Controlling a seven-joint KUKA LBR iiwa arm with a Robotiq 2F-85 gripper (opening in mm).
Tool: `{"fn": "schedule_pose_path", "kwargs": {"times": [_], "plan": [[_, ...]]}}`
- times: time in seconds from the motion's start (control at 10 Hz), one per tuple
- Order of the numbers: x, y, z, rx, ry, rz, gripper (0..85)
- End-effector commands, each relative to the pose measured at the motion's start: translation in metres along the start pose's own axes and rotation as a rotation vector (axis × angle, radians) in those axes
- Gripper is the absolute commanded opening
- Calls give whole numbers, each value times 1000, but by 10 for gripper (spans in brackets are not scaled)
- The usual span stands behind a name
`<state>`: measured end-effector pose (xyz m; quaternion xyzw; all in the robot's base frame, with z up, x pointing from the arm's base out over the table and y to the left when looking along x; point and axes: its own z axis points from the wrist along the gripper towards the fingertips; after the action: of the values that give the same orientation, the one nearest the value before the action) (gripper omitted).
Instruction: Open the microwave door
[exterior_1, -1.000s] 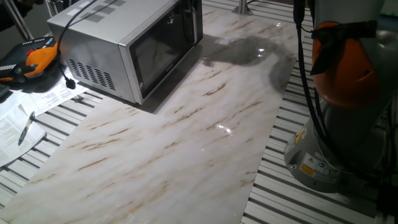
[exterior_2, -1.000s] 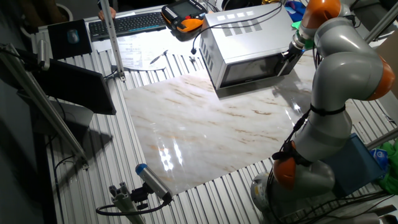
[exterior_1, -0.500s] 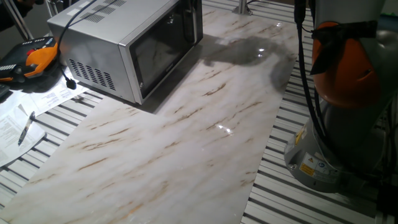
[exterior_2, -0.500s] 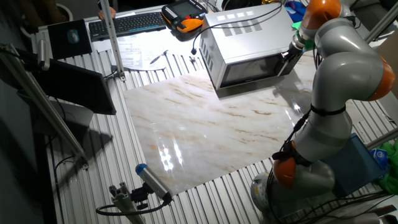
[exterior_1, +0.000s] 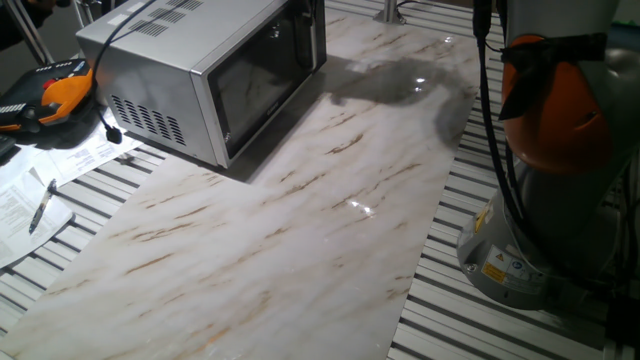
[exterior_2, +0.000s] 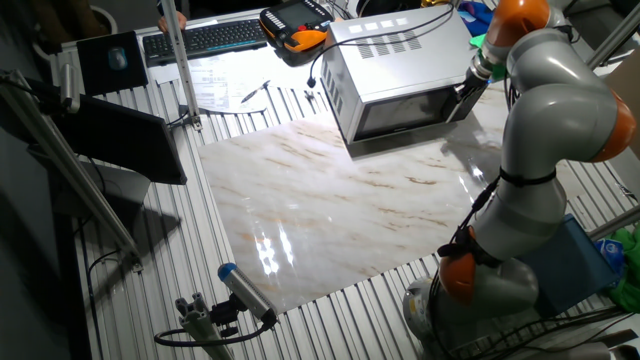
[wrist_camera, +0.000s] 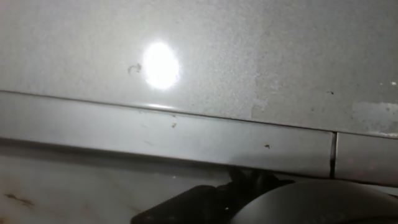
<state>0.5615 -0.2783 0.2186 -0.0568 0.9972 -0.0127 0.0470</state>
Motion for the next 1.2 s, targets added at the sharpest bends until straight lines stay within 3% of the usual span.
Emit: {"fn": "schedule_pose_path", "kwargs": {"times": [0.0,0.3,0.8,1.1], "plan": [[0,0,0,1,1,-4,0],[4,1,-2,2,6,-8,0],[20,13,-3,-1,7,17,0],[29,19,-8,-19,32,45,0]]}}
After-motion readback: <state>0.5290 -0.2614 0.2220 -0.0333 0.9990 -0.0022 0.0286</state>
